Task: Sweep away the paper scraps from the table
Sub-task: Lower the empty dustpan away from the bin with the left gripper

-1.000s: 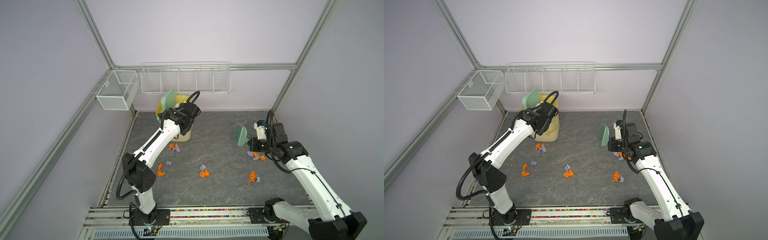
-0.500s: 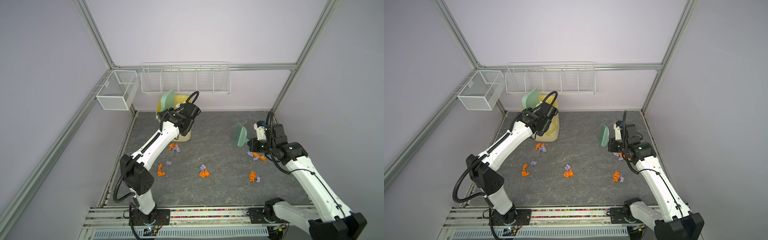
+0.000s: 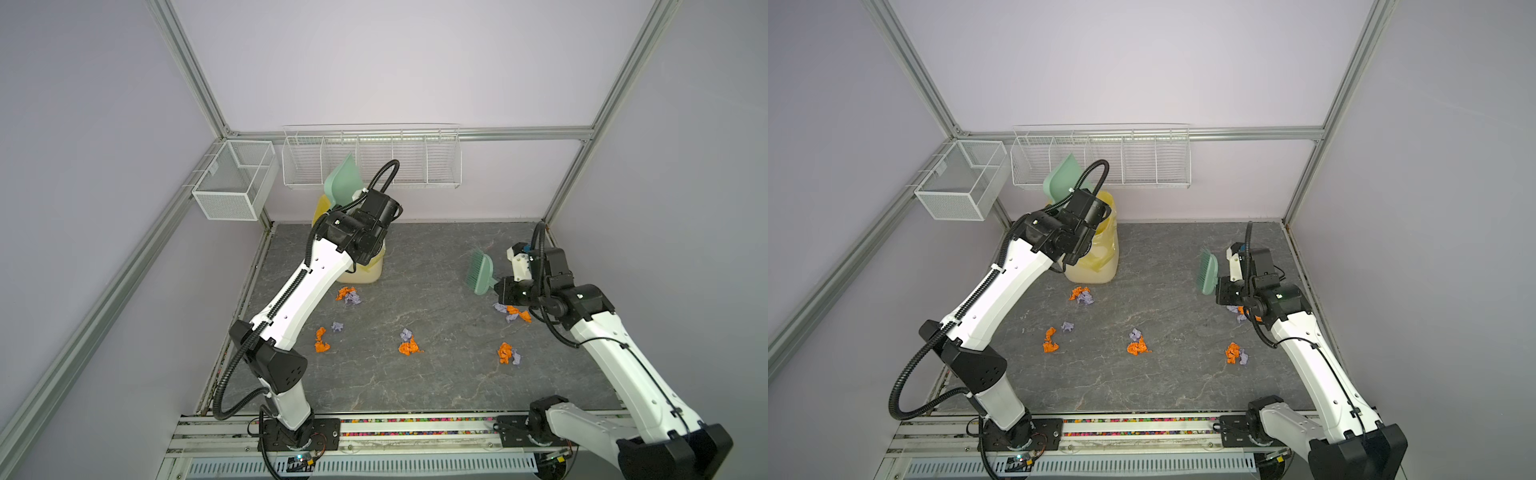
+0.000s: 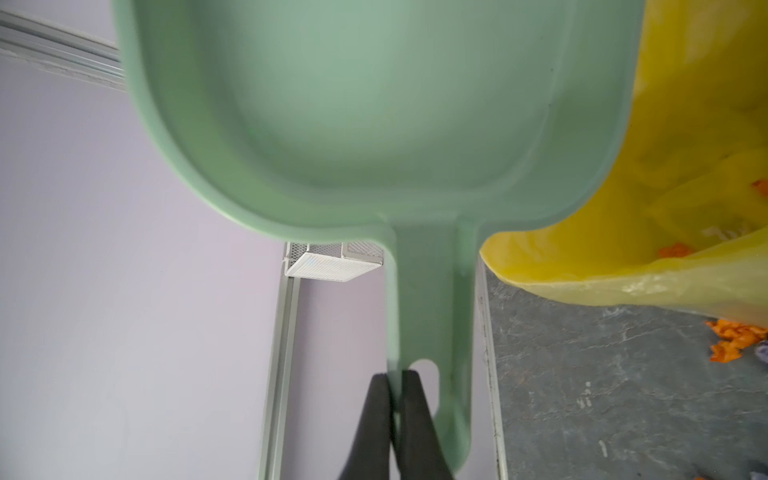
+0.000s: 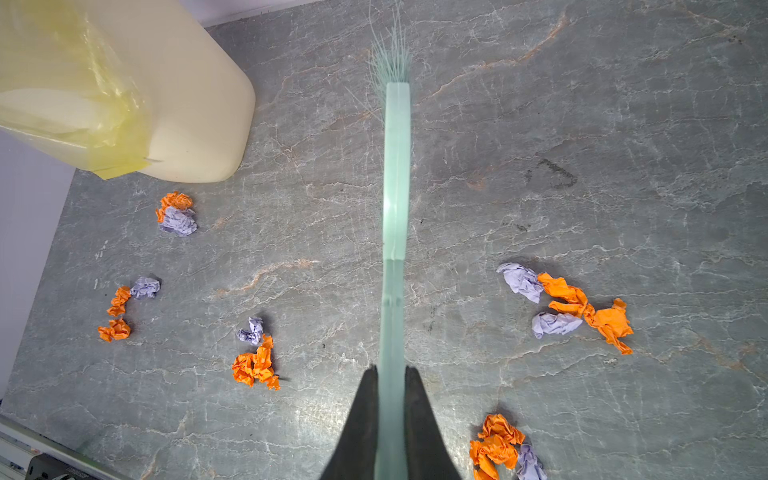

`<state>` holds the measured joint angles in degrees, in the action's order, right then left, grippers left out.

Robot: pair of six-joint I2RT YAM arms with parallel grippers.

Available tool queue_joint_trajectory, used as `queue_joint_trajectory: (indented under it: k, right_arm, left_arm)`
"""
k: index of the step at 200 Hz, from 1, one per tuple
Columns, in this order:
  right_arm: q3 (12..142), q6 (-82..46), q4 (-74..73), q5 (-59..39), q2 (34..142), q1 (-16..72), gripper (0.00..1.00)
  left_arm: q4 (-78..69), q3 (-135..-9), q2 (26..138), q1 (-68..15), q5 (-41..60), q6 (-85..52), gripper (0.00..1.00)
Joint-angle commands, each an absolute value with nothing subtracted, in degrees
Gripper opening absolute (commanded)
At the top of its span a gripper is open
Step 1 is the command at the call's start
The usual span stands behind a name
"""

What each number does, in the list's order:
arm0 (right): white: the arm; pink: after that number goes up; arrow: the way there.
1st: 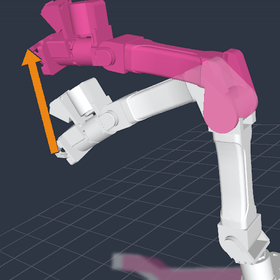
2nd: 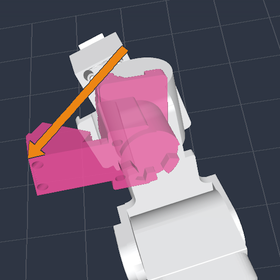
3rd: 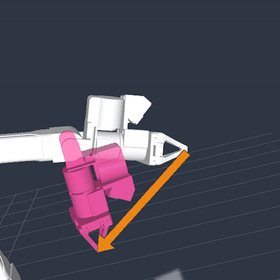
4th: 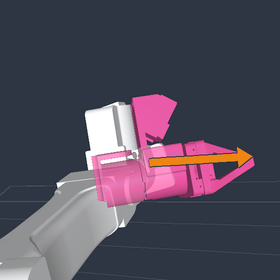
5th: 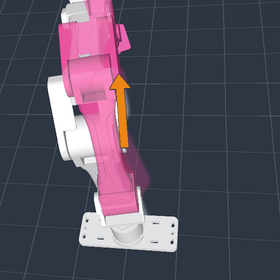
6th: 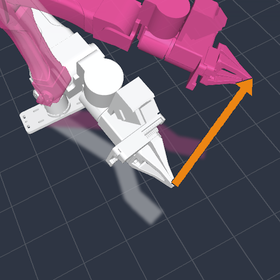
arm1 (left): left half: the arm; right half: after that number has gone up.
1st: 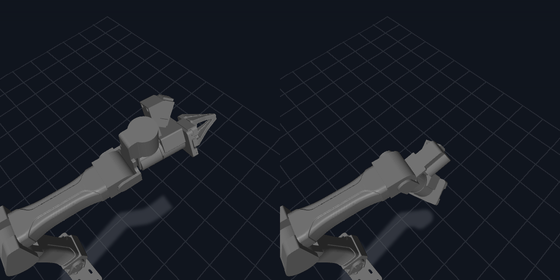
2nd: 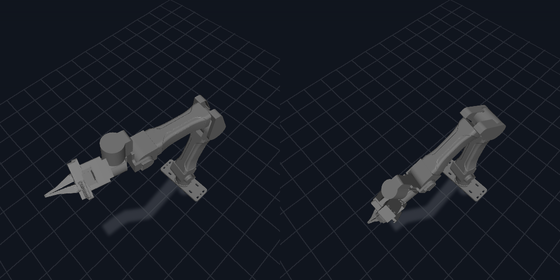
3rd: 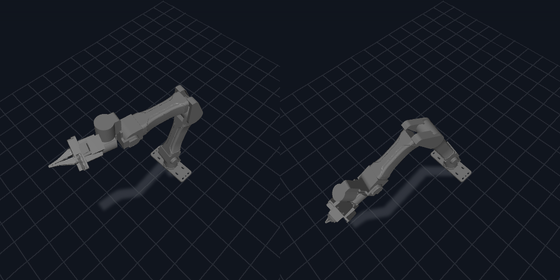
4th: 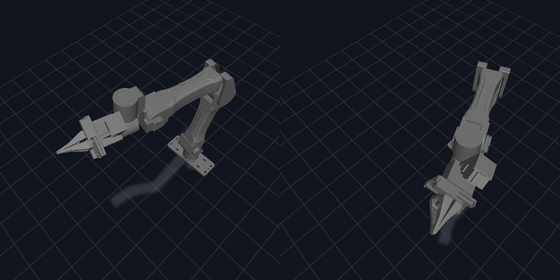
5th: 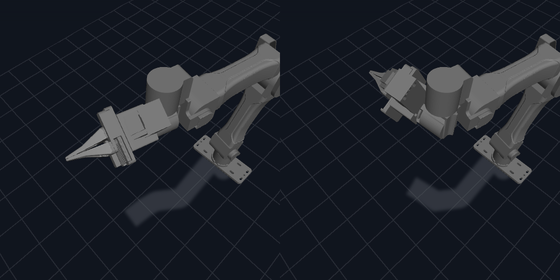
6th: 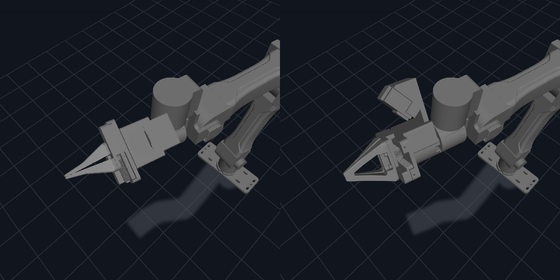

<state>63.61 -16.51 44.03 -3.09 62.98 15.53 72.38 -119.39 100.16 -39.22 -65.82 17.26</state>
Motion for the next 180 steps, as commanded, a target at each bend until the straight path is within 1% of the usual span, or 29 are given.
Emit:
queue_joint_trajectory:
  k: [1, 22, 38, 62, 87, 107, 142, 157, 180]
  right_arm:
    - [64.1, -16.5, 43.8, -4.1, 63.6, 15.7, 0.07]
    - [65.0, -16.5, 44.5, -4.1, 64.1, 15.5, 0.07]
    - [65.8, -16.6, 45.5, -3.8, 64.5, 15.4, 0.07]
    - [67.6, -16.6, 47.6, -3.0, 65.0, 14.7, 0.07]
    - [68.0, -16.5, 49.1, -1.5, 64.6, 14.1, 0.07]
    - [68.1, -16.8, 49.9, -1.0, 64.5, 13.7, 0.07]
    - [68.1, -17.7, 51.2, -1.2, 64.4, 13.5, 0.07]
    - [68.4, -17.0, 52.1, 1.2, 63.9, 13.5, 0.07]
    - [69.6, -15.7, 53.7, 4.2, 63.4, 13.5, 0.07]
  left_arm:
    - [78.9, -124.3, 99.7, -40.1, -60.7, 10.0, 0.00]
    - [82.0, -128.7, 101.2, -41.5, -56.3, 6.9, 0.00]
    - [83.4, -131.2, 102.3, -42.7, -50.8, 6.3, 0.00]
    - [83.8, -133.2, 102.9, -44.7, -45.7, 5.7, 0.00]
    - [84.6, -133.7, 102.1, -44.9, -40.4, 3.9, 0.00]
    - [84.1, -131.1, 100.8, -44.9, -36.4, 2.2, 0.00]
    - [79.0, -122.2, 97.2, -44.9, -29.2, 0.0, 0.00]
    - [76.8, -119.1, 95.3, -44.9, -26.7, -1.7, 0.00]
    - [71.8, -112.3, 91.5, -44.9, -20.0, -3.2, 0.00]
